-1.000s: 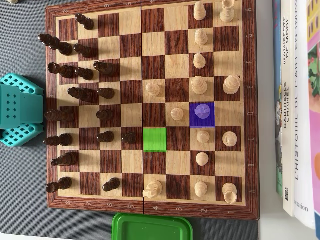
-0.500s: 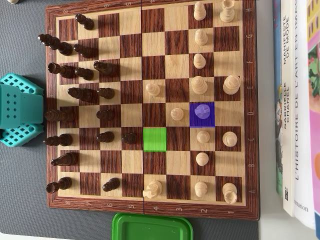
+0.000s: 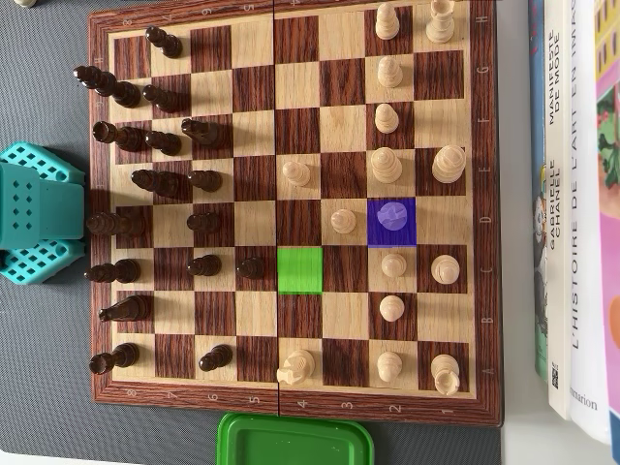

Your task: Play chess

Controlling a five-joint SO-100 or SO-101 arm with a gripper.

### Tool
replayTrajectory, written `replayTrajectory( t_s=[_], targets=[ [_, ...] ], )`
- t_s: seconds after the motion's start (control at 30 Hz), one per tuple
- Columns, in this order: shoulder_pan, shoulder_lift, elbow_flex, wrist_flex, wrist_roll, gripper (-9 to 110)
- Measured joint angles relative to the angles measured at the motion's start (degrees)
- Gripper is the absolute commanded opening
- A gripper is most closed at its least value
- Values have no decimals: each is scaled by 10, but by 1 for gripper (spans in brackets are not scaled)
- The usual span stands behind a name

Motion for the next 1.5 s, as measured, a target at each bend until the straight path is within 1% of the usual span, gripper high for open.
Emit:
replayTrajectory(
  t_s=[1.03, 1.23, 1.5],
  targets=[
    [0, 0, 0, 4, 0, 14],
    [0, 0, -6, 74, 0, 14],
    [0, 1, -62, 233, 0, 14]
  ],
)
